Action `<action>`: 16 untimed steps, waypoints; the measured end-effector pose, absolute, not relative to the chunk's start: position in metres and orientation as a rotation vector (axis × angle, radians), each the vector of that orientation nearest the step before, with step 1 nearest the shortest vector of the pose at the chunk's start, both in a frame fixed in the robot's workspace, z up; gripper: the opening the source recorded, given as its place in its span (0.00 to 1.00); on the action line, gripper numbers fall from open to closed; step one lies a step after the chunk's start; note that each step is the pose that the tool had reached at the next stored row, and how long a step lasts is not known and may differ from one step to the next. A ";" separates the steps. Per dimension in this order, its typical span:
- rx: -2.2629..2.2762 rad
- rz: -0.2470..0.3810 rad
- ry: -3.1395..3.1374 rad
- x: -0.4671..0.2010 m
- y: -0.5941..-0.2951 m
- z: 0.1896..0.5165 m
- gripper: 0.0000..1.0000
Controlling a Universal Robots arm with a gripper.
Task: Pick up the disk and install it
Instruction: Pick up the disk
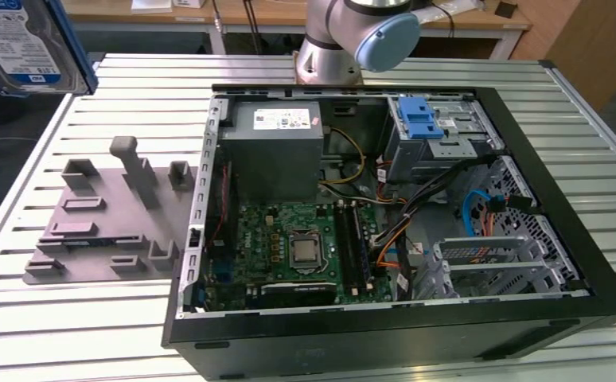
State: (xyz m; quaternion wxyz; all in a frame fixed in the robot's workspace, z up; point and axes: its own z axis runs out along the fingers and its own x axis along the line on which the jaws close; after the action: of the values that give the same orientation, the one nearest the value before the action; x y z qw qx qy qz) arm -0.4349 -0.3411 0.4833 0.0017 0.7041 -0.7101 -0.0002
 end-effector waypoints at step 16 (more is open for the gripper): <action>2.209 -0.001 -2.229 -0.420 -0.362 0.483 0.36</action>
State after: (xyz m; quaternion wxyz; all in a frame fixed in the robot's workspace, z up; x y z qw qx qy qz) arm -0.4199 -0.3621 0.4831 0.0017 0.7040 -0.7102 -0.0002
